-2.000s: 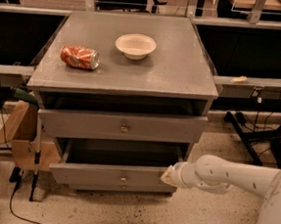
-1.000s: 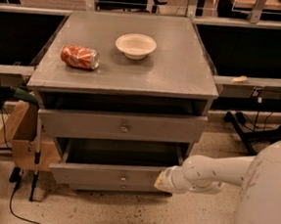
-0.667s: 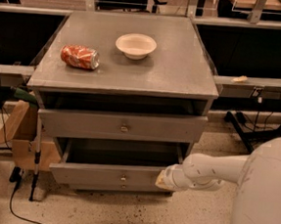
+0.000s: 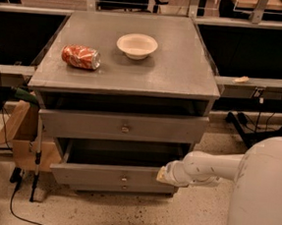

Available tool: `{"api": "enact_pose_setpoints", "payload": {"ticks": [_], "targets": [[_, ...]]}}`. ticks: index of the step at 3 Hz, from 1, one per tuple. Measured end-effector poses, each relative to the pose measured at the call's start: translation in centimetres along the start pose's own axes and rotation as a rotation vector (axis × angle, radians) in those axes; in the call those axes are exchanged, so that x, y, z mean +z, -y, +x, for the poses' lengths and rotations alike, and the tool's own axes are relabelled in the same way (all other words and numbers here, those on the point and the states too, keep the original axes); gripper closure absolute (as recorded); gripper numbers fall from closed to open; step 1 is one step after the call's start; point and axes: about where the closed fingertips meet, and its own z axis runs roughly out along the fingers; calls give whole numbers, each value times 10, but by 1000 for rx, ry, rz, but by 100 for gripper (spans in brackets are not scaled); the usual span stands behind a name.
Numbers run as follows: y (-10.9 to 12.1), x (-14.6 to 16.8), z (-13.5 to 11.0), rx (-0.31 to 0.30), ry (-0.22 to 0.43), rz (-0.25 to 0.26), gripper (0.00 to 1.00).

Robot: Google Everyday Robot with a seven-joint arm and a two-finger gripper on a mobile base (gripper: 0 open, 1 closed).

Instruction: Close middle drawer

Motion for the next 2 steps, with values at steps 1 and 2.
{"api": "enact_pose_setpoints", "payload": {"ticks": [1, 2], "targets": [[2, 1, 1, -11, 12, -5, 100], [4, -1, -2, -43, 49, -11, 100]]}}
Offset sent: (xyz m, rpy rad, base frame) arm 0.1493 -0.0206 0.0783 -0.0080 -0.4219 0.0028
